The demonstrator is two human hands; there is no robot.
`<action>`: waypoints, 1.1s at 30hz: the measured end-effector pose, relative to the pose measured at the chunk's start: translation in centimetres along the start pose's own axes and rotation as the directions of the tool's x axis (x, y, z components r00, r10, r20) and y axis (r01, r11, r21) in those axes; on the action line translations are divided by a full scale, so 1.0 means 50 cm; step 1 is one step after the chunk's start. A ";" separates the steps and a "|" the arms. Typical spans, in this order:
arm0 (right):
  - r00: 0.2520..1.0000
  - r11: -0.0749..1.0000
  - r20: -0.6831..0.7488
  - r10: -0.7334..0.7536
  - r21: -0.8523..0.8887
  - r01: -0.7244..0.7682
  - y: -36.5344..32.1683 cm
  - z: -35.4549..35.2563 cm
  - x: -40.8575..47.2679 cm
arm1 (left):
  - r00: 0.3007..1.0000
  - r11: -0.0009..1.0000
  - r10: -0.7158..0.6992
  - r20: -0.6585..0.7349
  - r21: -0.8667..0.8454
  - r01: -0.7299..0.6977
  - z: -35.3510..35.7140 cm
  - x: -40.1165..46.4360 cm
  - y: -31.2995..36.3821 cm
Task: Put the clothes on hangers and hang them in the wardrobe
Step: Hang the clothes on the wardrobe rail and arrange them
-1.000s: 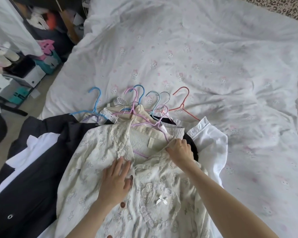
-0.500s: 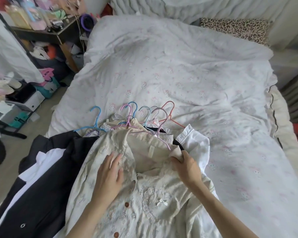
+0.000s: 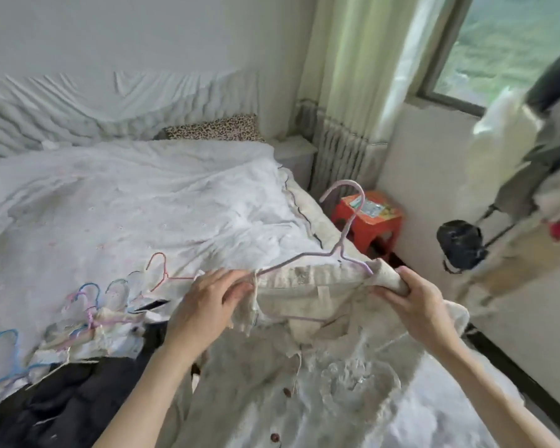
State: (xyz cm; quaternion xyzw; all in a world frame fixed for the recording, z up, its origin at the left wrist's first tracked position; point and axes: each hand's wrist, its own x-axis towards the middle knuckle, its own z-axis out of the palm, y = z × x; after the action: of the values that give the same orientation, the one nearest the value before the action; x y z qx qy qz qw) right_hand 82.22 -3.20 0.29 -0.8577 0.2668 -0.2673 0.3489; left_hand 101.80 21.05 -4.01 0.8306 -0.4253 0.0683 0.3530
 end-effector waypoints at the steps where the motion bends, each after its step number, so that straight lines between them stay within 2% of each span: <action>1: 0.998 0.999 -0.064 0.026 -0.032 -0.028 0.016 -0.053 -0.026 | 0.998 0.997 0.069 0.004 -0.041 -0.069 0.025 0.020 0.046; 7: 0.922 0.962 -0.378 0.088 -0.206 -0.176 0.090 -0.360 -0.237 | 0.936 0.921 0.349 0.037 -0.197 -0.336 0.175 0.087 0.359; 11: 0.820 0.943 -0.554 0.146 -0.171 -0.284 0.099 -0.529 -0.403 | 0.899 0.863 0.425 0.106 -0.346 -0.367 0.258 0.077 0.586; 14: 0.743 0.911 -0.648 0.169 -0.185 -0.368 0.114 -0.626 -0.524 | 0.836 0.750 0.548 0.032 -0.460 -0.475 0.306 0.040 0.753; 16: 0.702 0.868 -0.690 0.179 -0.225 -0.443 0.126 -0.687 -0.604 | 0.796 0.680 0.604 0.029 -0.540 -0.496 0.344 0.013 0.852; 18: 0.628 0.792 -0.763 0.156 -0.283 -0.541 0.138 -0.743 -0.689 | 0.733 0.600 0.676 0.067 -0.628 -0.496 0.389 -0.021 0.949; 22: 0.420 0.609 -0.905 0.064 -0.297 -0.735 0.165 -0.810 -0.868 | 0.583 0.463 0.805 0.110 -0.731 -0.501 0.472 -0.146 1.132; 26: 0.256 0.428 -0.964 0.066 -0.204 -0.880 0.187 -0.820 -1.045 | 0.413 0.377 0.890 0.195 -0.825 -0.422 0.561 -0.299 1.250; 30: 0.046 0.267 -0.996 0.071 -0.025 -0.963 0.170 -0.827 -1.182 | 0.233 0.299 0.944 0.233 -0.903 -0.309 0.609 -0.422 1.370; 33: -0.040 0.121 -0.999 -0.004 0.040 -0.992 0.141 -0.826 -1.255 | 0.134 0.284 0.957 0.258 -0.927 -0.247 0.631 -0.498 1.457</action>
State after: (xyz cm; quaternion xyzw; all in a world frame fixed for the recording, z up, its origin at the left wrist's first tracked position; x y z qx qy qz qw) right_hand 8.85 14.07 3.30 -0.3326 0.8591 -0.3129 -0.2312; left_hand 25.25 -11.24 0.76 0.2414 -0.8520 -0.3422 0.3140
